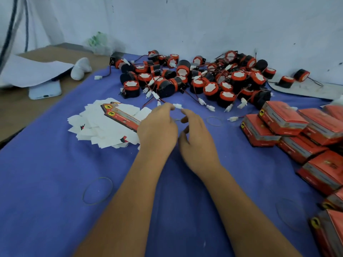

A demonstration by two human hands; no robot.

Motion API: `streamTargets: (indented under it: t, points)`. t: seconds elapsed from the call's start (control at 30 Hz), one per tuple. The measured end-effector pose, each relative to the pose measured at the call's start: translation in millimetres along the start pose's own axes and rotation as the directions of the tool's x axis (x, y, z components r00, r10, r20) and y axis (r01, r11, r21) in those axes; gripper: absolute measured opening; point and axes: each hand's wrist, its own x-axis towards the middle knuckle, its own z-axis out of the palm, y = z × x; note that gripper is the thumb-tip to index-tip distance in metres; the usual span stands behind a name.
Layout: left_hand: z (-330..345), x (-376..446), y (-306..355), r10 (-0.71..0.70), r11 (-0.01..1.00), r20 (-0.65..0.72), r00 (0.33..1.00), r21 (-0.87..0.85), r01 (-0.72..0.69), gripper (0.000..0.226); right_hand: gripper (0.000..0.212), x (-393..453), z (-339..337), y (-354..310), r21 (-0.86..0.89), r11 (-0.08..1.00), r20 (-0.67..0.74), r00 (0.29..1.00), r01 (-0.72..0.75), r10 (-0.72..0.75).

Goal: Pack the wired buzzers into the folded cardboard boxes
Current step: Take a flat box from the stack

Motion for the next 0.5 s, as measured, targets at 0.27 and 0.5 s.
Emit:
streamTargets:
  t: [0.27,0.5]
  points:
    - [-17.7,14.6,-9.8,-0.400,0.696,-0.028,0.916,-0.659,0.284,0.026,0.051,6.0,27.3,-19.9,-0.061,0.975,0.249,0.950,0.212,-0.191]
    - [-19.3,7.4,-1.8,-0.390,0.600,-0.138,0.910,-0.788,0.138,0.026,0.014,11.4,34.2,-28.4,-0.246,0.842,0.025,0.872,0.480,-0.489]
